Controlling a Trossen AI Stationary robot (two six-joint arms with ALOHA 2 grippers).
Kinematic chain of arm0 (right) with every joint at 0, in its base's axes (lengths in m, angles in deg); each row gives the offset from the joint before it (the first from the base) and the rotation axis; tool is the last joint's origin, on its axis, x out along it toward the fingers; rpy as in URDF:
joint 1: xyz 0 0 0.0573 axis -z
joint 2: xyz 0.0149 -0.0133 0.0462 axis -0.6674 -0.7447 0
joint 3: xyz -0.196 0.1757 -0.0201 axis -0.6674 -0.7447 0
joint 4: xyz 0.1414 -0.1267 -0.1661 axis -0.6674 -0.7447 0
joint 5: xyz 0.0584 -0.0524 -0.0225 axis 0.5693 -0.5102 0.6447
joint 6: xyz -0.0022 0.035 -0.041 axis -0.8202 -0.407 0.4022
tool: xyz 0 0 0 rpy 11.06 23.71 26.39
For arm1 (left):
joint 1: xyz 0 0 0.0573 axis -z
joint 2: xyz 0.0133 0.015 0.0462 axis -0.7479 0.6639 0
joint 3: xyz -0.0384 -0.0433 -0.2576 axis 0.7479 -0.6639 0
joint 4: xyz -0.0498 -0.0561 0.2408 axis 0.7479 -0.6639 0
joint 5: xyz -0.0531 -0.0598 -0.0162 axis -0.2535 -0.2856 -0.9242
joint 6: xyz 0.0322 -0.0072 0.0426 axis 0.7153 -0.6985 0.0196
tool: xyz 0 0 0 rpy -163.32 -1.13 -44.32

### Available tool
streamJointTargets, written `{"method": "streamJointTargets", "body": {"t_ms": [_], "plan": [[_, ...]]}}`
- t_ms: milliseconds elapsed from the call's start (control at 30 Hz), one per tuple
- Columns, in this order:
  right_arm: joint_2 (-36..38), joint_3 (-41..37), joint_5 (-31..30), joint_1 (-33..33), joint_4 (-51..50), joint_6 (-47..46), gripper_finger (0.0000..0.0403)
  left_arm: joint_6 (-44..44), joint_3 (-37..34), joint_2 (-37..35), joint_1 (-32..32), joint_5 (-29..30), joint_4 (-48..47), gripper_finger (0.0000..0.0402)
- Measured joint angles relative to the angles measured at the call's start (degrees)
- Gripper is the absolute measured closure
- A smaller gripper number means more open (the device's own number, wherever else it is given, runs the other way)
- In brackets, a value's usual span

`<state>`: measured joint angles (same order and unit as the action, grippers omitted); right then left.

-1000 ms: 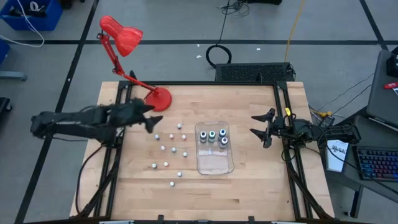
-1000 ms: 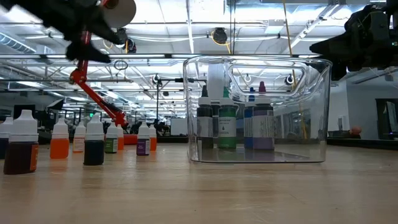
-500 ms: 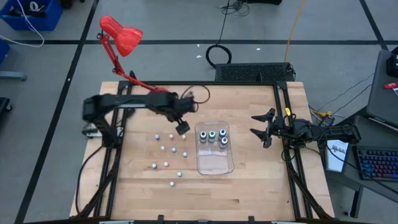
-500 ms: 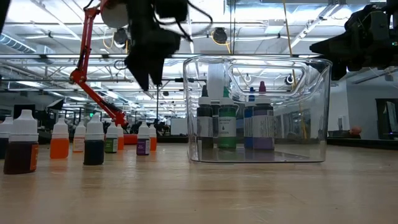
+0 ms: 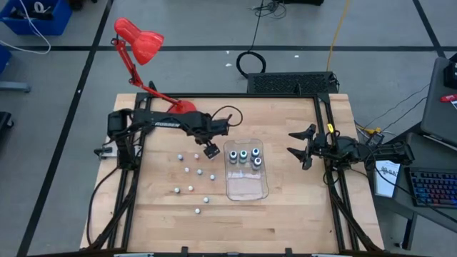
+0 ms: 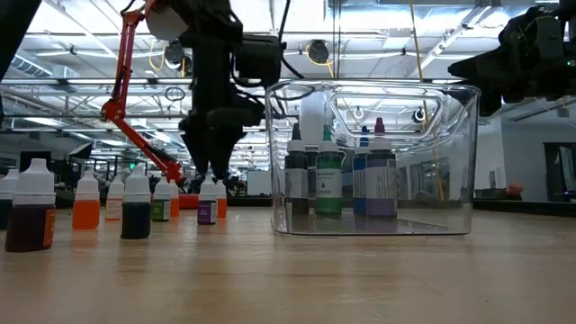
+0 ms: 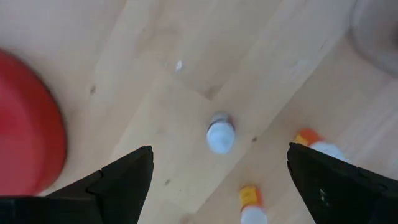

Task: Pick & Place food coloring
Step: Put the orange food coloring bottle into the transparent container

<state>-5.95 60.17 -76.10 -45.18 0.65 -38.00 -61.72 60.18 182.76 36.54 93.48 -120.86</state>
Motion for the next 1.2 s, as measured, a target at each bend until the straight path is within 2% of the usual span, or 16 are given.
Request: {"method": "streamJointTargets", "body": {"t_ms": [100, 200, 500, 1200], "plan": [[0.0, 0.0, 0.0, 0.0, 0.0, 0.0, 0.0115, -0.04, -1.61, -0.02, -0.21, -1.62, 2.01, 0.0037], [0.0, 0.0, 0.0, 0.0, 0.0, 0.0, 0.0115, 0.76, -2.83, 0.0, 0.1, -0.49, 3.26, 0.0037], [0.0, 0.0, 0.0, 0.0, 0.0, 0.0, 0.0115, 0.45, -2.86, 0.0, 0.38, -1.32, 3.61, 0.0037], [0.0, 0.0, 0.0, 0.0, 0.0, 0.0, 0.0115, 2.84, -5.62, 0.0, 0.14, 0.9, 7.57, 0.0037]]}}
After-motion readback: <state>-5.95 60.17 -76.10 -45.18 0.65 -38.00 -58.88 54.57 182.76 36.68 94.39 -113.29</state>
